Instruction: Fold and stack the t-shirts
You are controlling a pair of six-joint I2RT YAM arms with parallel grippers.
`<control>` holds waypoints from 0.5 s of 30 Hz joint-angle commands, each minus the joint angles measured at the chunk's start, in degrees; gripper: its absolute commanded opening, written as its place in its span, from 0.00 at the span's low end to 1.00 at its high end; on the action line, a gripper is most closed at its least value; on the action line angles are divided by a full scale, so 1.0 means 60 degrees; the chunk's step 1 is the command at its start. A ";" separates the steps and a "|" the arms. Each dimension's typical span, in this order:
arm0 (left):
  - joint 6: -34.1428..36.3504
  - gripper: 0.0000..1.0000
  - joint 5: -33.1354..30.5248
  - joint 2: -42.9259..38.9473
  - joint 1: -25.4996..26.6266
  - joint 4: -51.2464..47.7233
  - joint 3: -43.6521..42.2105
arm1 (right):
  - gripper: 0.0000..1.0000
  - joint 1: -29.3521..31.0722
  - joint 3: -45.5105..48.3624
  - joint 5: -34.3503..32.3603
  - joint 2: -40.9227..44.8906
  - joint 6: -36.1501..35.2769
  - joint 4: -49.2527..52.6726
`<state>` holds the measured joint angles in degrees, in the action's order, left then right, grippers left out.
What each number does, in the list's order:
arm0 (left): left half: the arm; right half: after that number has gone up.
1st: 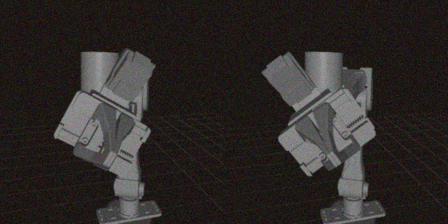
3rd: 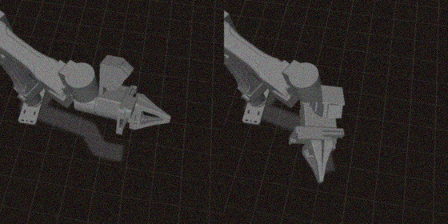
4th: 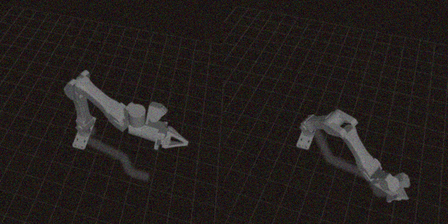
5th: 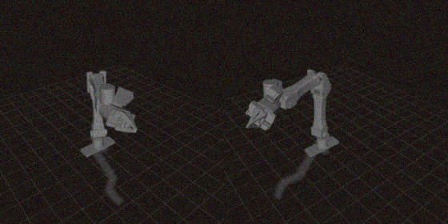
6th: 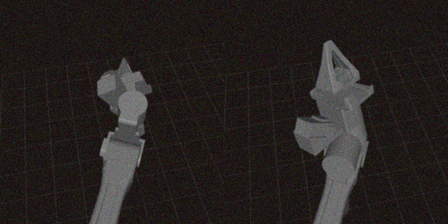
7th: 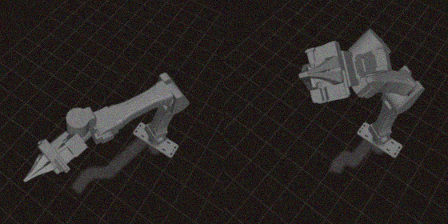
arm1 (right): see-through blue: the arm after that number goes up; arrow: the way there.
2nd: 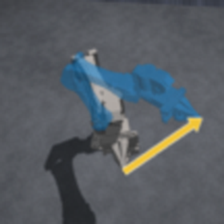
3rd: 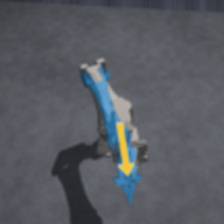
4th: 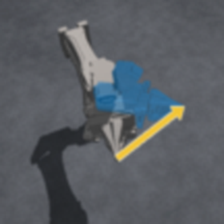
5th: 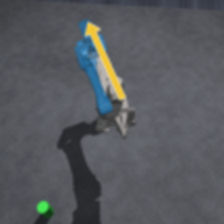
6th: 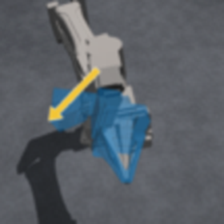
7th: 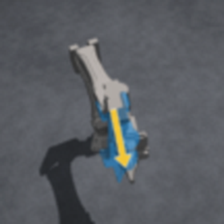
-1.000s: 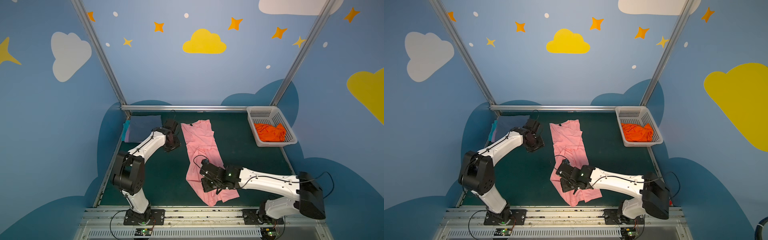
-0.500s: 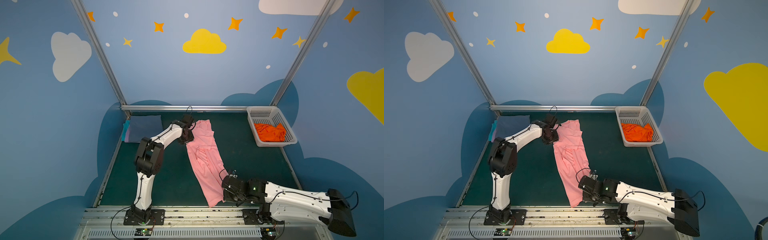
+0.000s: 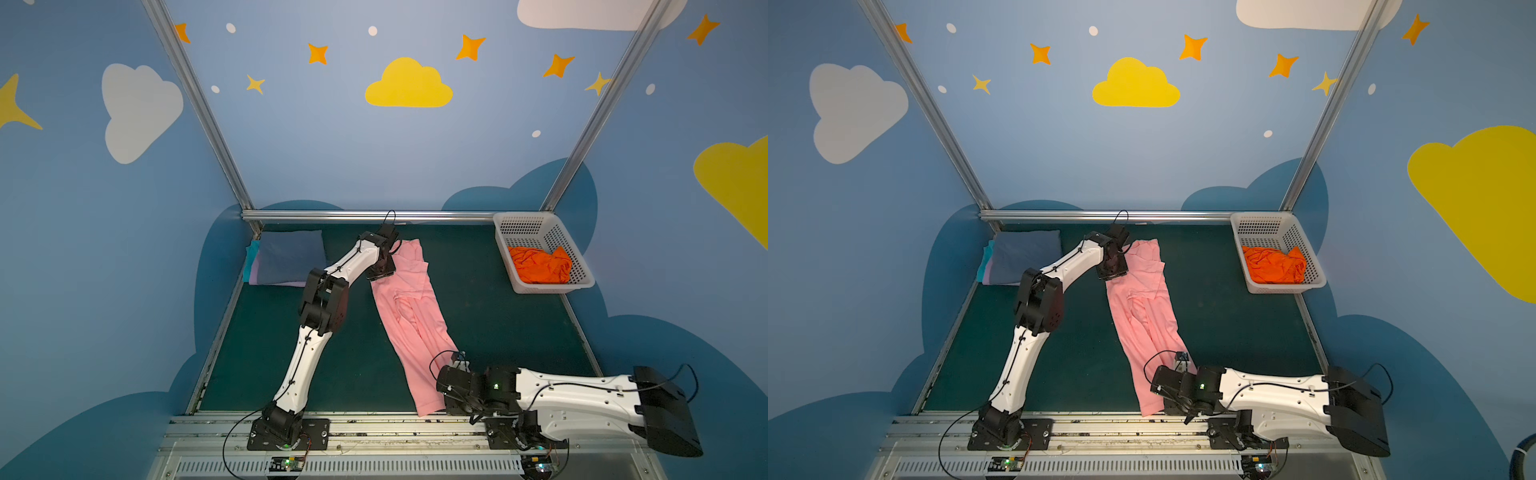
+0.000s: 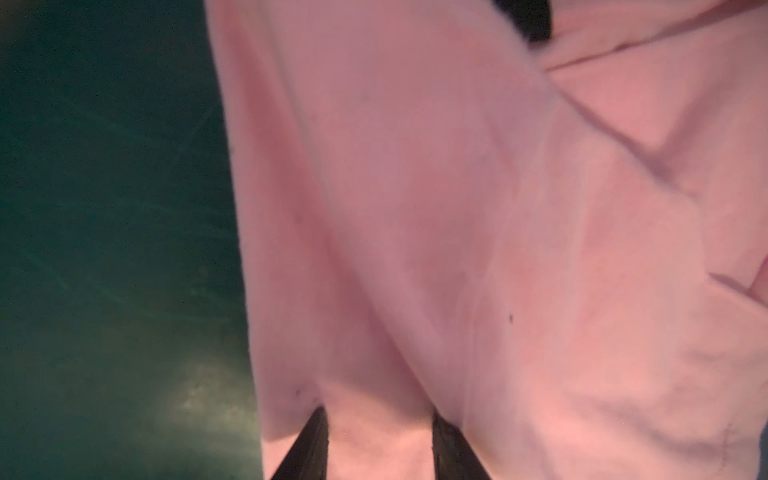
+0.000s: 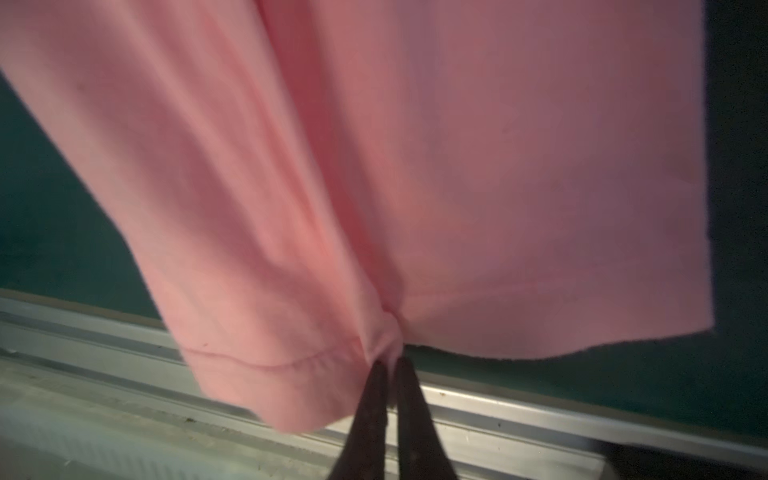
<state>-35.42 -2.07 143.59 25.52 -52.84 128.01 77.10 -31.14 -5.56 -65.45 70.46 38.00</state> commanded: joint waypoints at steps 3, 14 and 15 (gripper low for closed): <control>0.0601 0.42 -0.0281 0.1402 -0.0120 -0.1455 0.2201 | 0.20 -0.0025 -0.0940 -0.0017 -0.1160 -0.1081 -0.0625; 0.0732 0.47 0.1157 0.2470 -0.0704 -0.0183 0.3611 | 0.52 -0.0716 -0.2217 -0.0098 -0.0585 -0.2430 -0.0034; 0.0718 0.47 0.1377 0.2512 -0.0755 -0.0036 0.3715 | 0.53 -0.0876 -0.2138 -0.0195 -0.0248 -0.2419 0.0017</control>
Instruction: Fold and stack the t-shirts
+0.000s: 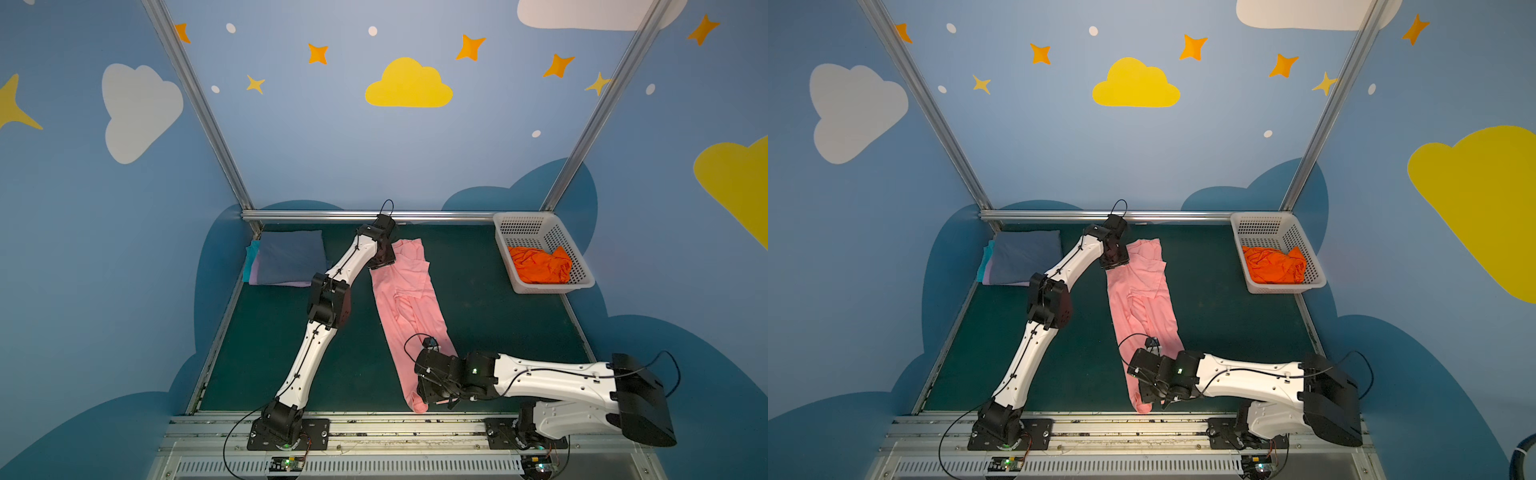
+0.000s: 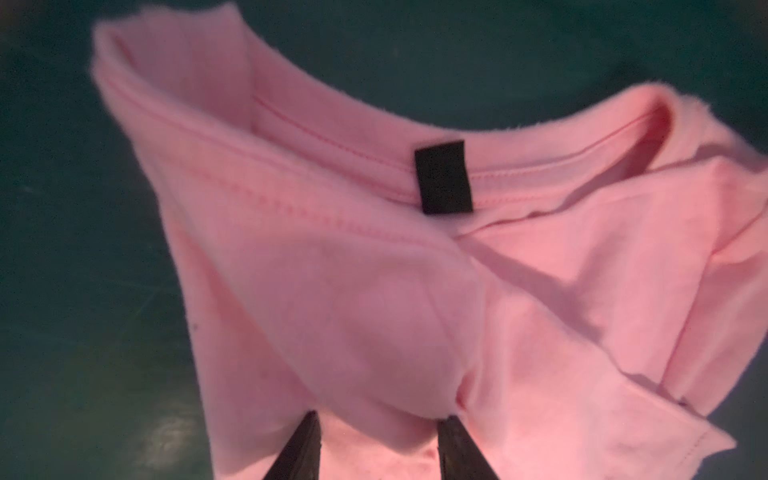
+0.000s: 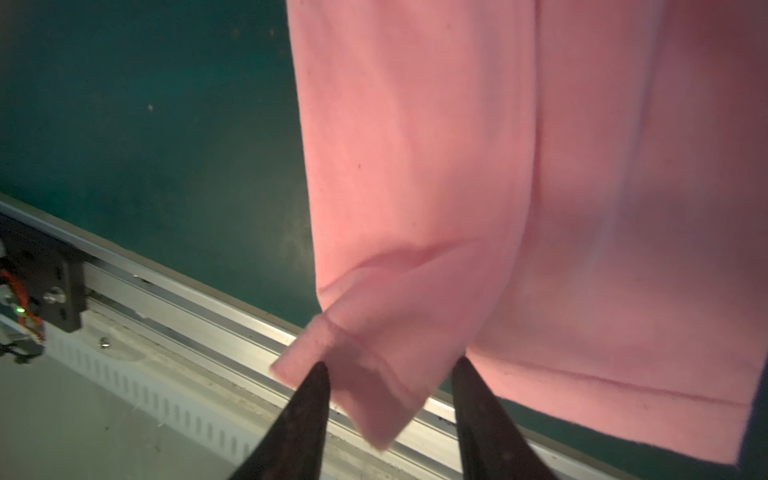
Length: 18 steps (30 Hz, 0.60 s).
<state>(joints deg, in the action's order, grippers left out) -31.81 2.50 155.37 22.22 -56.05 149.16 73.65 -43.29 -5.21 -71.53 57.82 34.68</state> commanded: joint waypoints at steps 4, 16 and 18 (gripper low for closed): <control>-0.0040 0.50 0.1247 0.0760 -0.0370 0.0865 0.0917 | 0.42 -0.0503 0.0714 -0.1256 0.1964 0.0136 0.0608; -0.0780 0.51 0.2655 0.0780 -0.0684 0.2385 0.1261 | 0.35 -0.0845 0.2404 -0.1822 0.2699 0.0121 -0.0061; -0.0913 0.51 0.2867 0.0754 -0.0686 0.2424 0.1355 | 0.36 -0.0874 0.2323 -0.1791 0.2081 0.0065 -0.0380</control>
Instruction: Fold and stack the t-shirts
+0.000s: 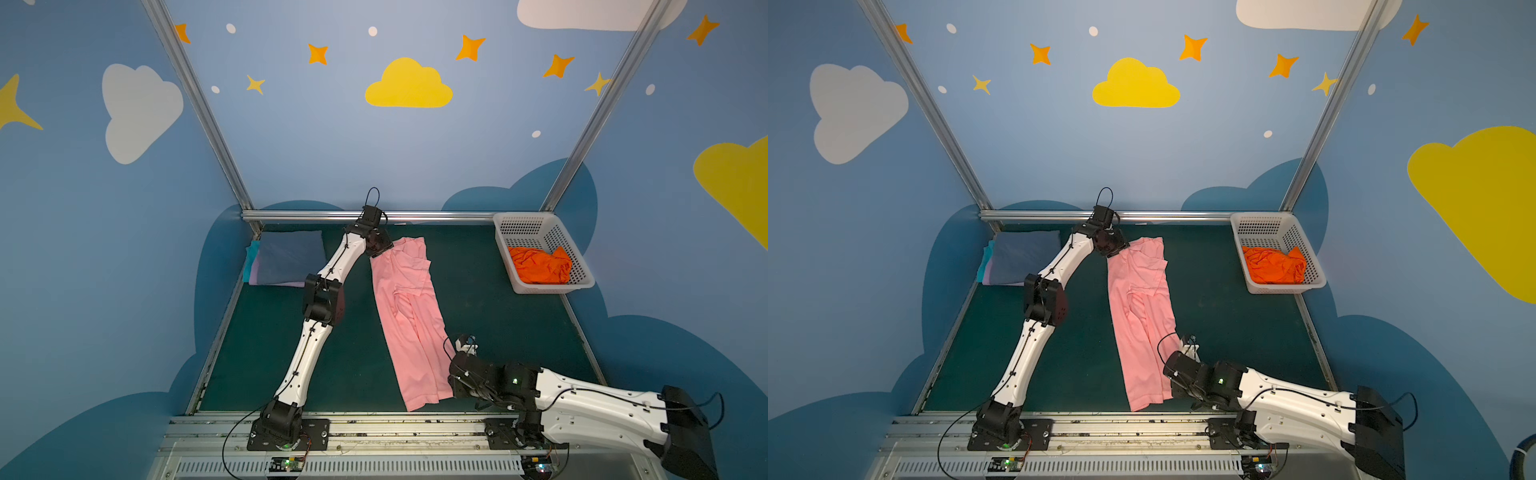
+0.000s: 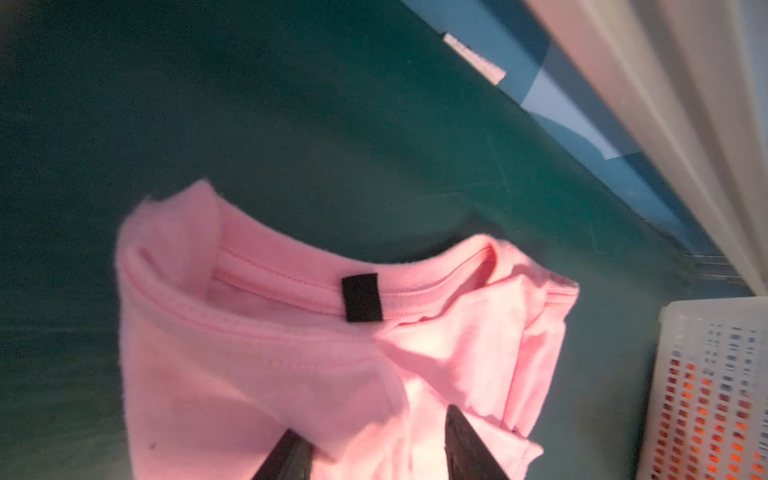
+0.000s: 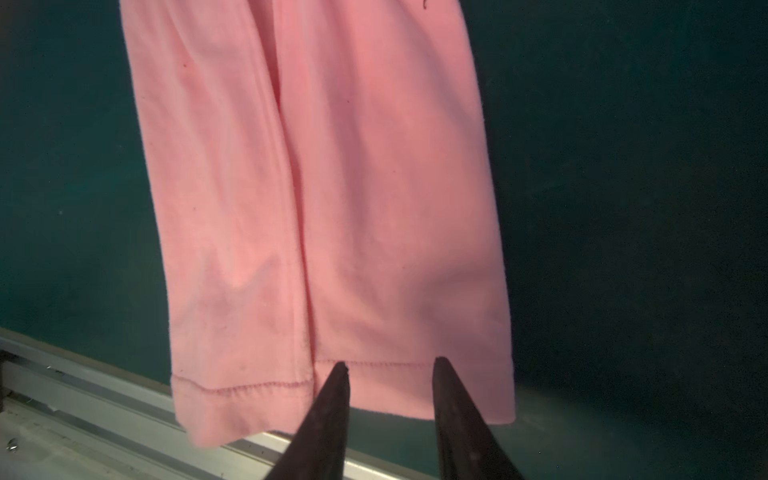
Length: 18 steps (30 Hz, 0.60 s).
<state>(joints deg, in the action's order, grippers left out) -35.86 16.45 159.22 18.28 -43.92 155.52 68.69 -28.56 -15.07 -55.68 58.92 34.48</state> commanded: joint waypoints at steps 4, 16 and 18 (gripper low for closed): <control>-0.0332 0.45 0.1075 -0.0328 0.0056 0.0123 0.0326 | 0.35 -0.0107 -0.0494 -0.0455 -0.1326 0.0128 -0.0106; 0.0091 0.16 -0.1435 -0.5675 0.1125 0.0640 -0.6924 | 0.01 -0.1702 -0.0617 -0.0187 -0.1436 -0.0027 0.1100; -0.0113 0.13 -0.1626 -0.5891 0.1194 0.0859 -0.7857 | 0.00 -0.1706 -0.0572 0.0046 -0.1625 0.0037 0.1095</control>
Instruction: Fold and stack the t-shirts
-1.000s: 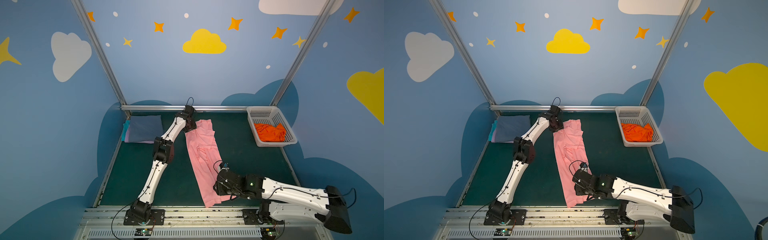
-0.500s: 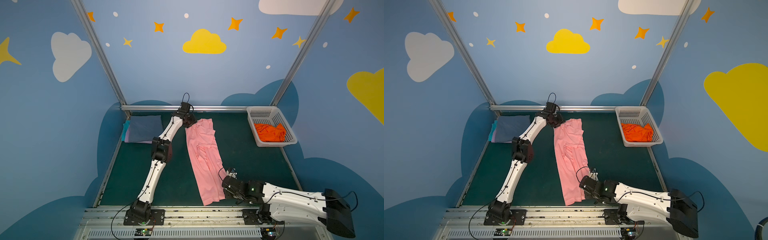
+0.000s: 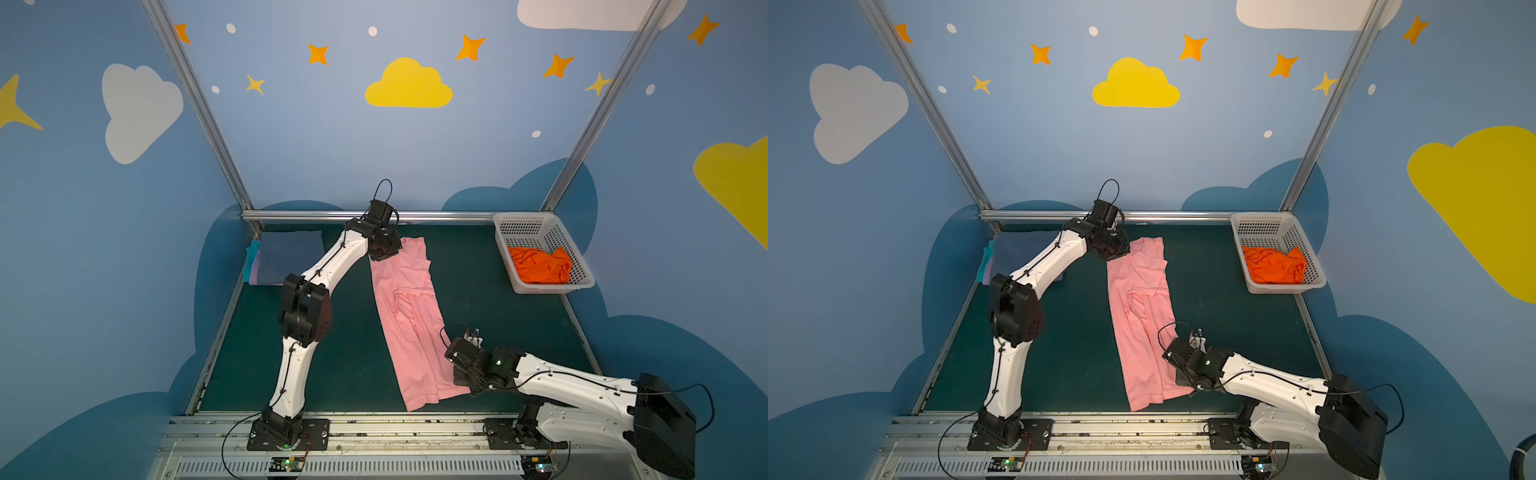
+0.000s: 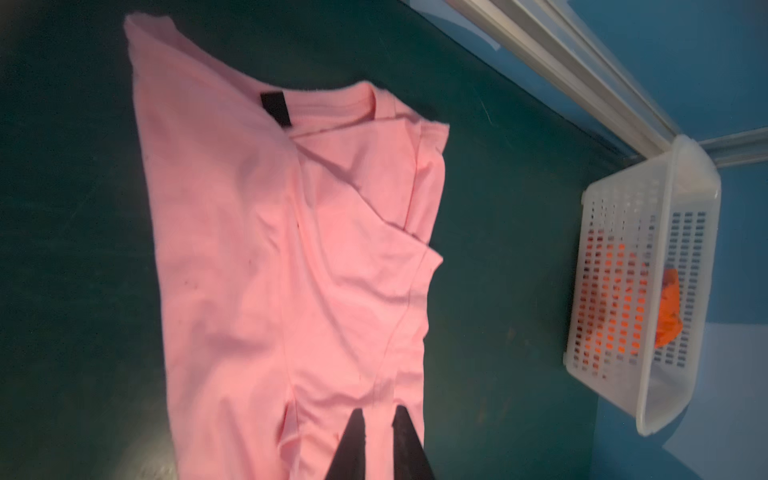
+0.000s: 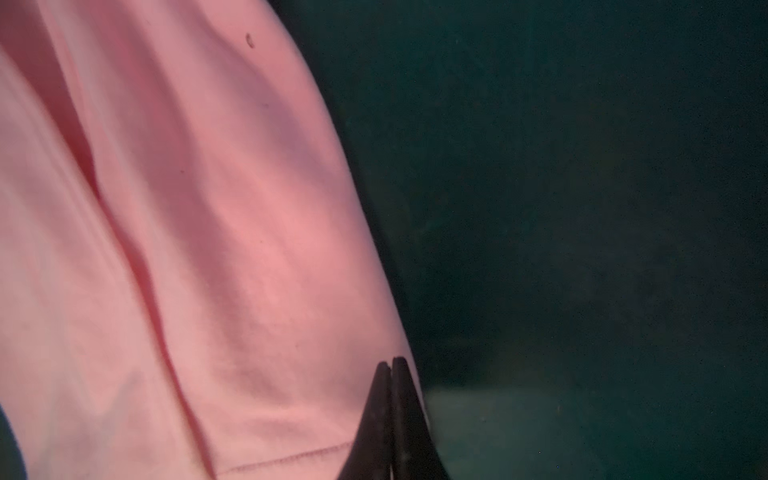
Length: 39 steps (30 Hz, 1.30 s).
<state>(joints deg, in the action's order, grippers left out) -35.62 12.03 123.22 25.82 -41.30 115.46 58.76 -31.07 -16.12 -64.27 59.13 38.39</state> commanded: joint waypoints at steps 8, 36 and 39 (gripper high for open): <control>-0.0458 0.08 -0.1043 0.0689 0.0133 0.0606 -0.2146 | 0.00 -0.0067 -0.0610 0.1907 -0.1798 0.0435 0.0948; 0.0192 0.16 0.0427 0.4974 -0.0273 -0.1525 0.5038 | 0.00 0.0191 -0.3440 0.3109 -0.2213 -0.1844 0.0973; 0.0252 0.27 0.0494 0.3593 -0.0240 -0.1268 0.3950 | 0.00 -0.0516 -0.4085 0.2793 -0.2000 -0.2551 0.0508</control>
<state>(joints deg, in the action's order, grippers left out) -34.83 13.74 152.09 23.66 -47.48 142.15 58.02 -52.07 1.50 -77.95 49.21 42.96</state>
